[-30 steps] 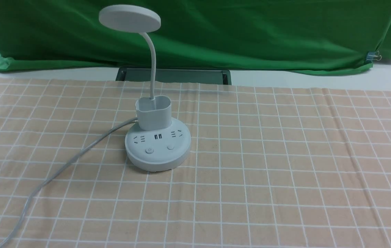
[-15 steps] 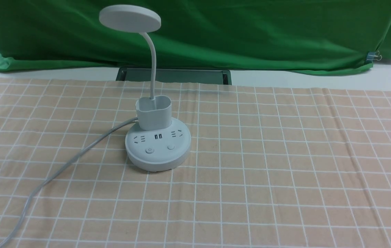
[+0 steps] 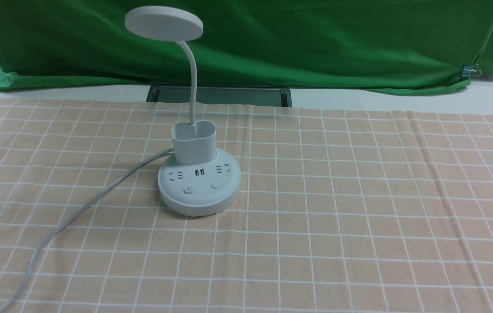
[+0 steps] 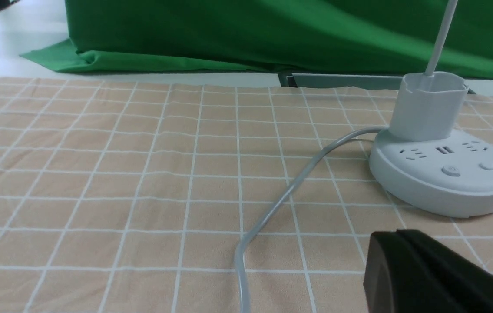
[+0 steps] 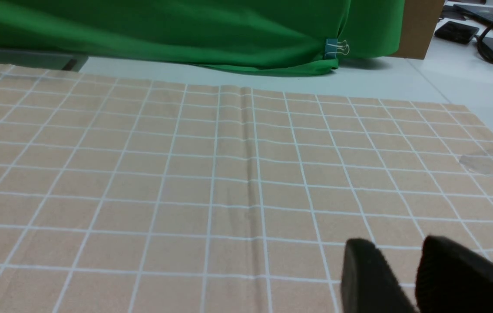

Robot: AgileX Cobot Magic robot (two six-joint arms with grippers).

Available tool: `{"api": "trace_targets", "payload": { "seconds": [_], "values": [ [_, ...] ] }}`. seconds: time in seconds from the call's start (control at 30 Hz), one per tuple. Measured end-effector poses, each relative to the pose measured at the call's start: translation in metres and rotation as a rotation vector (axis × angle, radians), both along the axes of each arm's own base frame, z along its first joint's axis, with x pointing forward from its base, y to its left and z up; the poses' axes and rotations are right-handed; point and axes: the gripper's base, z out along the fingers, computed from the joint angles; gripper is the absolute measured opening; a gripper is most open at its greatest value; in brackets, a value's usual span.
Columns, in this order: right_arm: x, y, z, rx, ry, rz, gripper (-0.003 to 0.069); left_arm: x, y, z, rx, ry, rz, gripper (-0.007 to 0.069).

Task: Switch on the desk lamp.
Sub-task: Use the left arm to press the button switch on the lamp holder

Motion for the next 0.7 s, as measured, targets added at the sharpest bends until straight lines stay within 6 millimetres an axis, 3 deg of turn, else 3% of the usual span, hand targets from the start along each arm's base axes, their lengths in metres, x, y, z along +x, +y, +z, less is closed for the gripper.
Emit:
{"api": "trace_targets", "payload": {
  "seconds": [0.3,0.7],
  "values": [
    [0.000,0.000,0.000,0.000,0.000,0.000,0.0239,0.001,-0.001,0.011,-0.009,-0.125,-0.005,0.0001],
    [0.000,0.000,0.000,0.000,0.000,0.000,0.0239,-0.021,-0.005,0.070,0.019,-0.838,-0.058,0.0001]
  ]
}}
